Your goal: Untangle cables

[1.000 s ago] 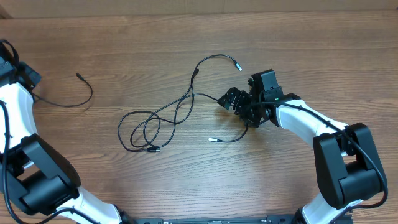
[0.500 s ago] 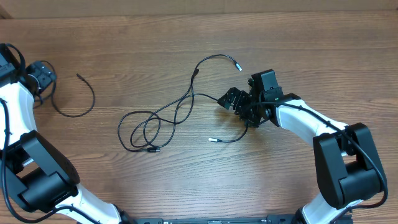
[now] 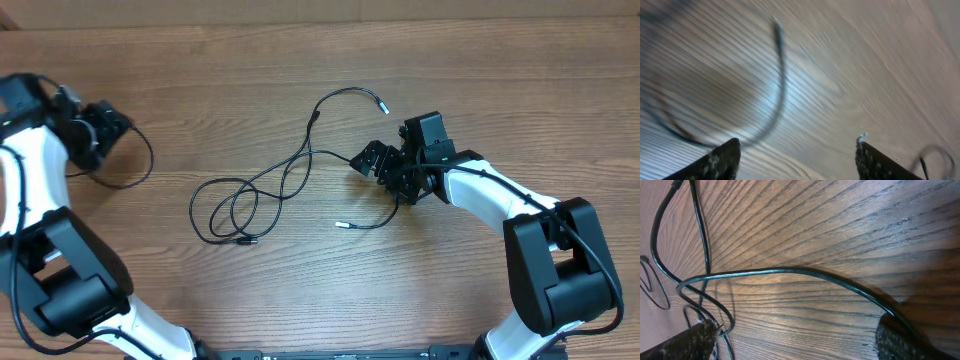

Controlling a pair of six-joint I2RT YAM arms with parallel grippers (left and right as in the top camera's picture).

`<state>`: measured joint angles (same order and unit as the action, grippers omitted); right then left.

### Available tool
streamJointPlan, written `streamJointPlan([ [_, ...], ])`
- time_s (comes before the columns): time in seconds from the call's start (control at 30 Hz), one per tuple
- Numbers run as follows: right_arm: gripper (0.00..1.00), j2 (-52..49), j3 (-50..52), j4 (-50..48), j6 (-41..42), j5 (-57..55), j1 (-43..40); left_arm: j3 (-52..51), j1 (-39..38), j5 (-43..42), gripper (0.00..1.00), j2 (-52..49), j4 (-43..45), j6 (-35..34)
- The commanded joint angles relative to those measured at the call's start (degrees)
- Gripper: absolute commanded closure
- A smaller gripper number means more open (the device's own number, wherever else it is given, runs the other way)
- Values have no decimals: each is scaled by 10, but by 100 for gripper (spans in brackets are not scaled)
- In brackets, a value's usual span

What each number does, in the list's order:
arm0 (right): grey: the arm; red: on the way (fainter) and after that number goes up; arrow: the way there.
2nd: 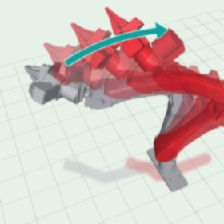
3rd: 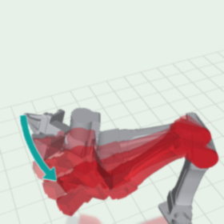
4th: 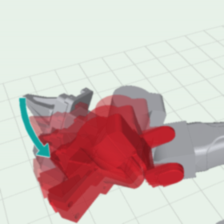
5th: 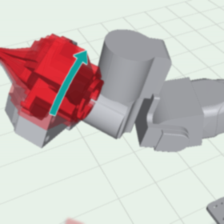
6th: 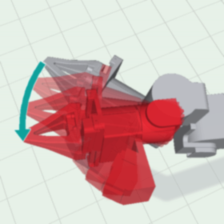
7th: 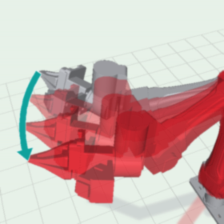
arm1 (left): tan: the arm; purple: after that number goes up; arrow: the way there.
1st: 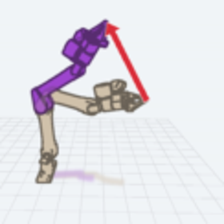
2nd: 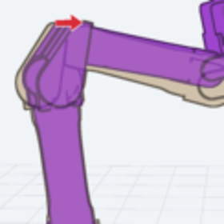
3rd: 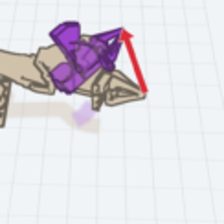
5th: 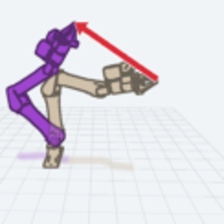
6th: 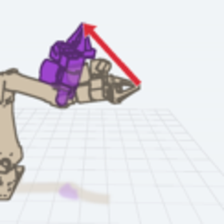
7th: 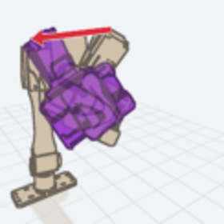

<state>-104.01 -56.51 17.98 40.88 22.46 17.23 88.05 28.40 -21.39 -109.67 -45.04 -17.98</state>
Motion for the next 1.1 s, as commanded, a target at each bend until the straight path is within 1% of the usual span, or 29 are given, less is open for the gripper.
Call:
streamJointPlan([
  [0.0,0,-5,3,3,-4,-25,-2,-19,-46,-37,23,-5,-20,2],
  [0.2,0,-5,3,3,-4,-25,-2,-49,-125,-35,22,-5,-33,3],
  [0.27,0,-5,3,4,-4,-25,-2,-62,-150,-32,23,-5,-28,19],
  [0.4,0,-5,3,6,-4,-25,-2,-79,-186,1,24,-5,-28,28],
  [0.53,0,-5,3,6,-4,-25,-2,-97,-210,22,20,-5,-27,38],
  [0.57,0,-5,3,6,-4,-25,-2,-101,-214,27,2,-5,-28,38],
  [0.6,0,-5,3,6,-4,-25,-2,-105,-217,34,0,-5,-28,38],
  [0.77,0,-5,3,6,-4,-25,-2,-121,-229,52,0,-5,-29,38],
  [0.8,1,-5,3,6,-4,-25,-2,-123,-231,53,0,-5,-29,38],
  [0.83,6,-5,2,2,-4,-24,-2,-127,-232,53,0,-5,-27,39],
  [0.87,11,-3,-2,-2,-4,-24,-2,-130,-232,53,1,-5,-24,39],
  [0.97,14,4,-41,20,-4,0,-4,-137,-232,53,12,-5,-9,50],
  [1.0,16,7,-60,35,-4,14,-4,-139,-232,53,17,-5,-4,57],
  [1.07,20,10,-104,71,-4,45,-4,-144,-232,53,33,-5,4,68],
])
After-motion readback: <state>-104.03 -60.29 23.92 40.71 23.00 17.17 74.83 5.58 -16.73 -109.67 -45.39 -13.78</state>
